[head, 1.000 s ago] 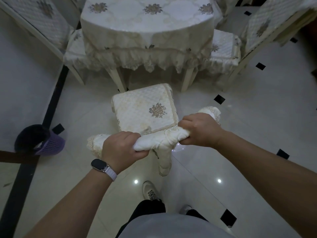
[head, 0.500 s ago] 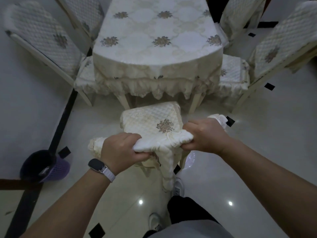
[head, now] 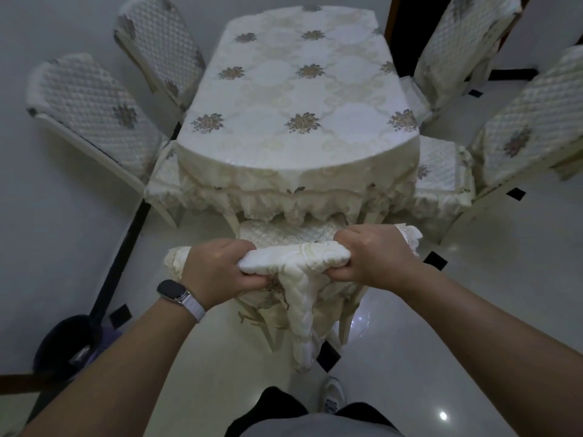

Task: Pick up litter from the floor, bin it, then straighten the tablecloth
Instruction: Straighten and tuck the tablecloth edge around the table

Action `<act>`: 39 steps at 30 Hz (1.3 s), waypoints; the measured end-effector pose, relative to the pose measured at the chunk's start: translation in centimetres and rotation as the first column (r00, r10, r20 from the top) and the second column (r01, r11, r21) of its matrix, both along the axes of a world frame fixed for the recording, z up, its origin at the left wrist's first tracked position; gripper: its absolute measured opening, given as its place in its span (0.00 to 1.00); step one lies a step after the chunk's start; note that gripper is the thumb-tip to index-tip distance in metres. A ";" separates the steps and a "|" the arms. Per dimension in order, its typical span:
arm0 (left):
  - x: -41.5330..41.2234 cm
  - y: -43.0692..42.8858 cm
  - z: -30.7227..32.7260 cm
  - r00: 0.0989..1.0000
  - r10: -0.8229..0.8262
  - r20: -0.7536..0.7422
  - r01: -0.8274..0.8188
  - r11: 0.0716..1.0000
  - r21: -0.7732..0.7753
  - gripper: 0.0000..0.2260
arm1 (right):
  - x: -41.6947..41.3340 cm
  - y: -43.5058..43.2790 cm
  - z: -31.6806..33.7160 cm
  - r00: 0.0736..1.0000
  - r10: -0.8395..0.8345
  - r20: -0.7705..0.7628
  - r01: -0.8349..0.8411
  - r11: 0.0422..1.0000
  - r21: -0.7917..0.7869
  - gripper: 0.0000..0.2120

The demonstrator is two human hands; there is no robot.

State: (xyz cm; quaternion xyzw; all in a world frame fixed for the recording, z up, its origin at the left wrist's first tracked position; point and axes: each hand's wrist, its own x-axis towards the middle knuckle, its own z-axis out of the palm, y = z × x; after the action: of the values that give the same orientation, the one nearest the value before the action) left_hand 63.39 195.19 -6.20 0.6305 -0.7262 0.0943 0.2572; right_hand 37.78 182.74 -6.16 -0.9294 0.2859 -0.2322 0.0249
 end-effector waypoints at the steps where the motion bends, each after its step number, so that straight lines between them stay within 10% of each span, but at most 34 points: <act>1: 0.3 -0.6 0.0 1.000 -0.008 -0.005 0.008 1.000 0.005 0.20 | 0.3 -0.3 0.1 1.000 -0.012 0.003 0.012 1.000 0.000 0.20; 39: 17.4 -16.5 1.3 0.959 -0.275 -0.067 0.273 0.961 -0.035 0.20 | 14.9 -8.0 2.0 0.963 -0.255 0.088 0.264 0.959 -0.105 0.20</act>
State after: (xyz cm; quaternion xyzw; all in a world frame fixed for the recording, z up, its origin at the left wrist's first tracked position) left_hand 80.77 178.72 -4.87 0.5235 -0.7958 0.0445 0.3011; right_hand 52.65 174.75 -4.16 -0.8746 0.3902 -0.2836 -0.0491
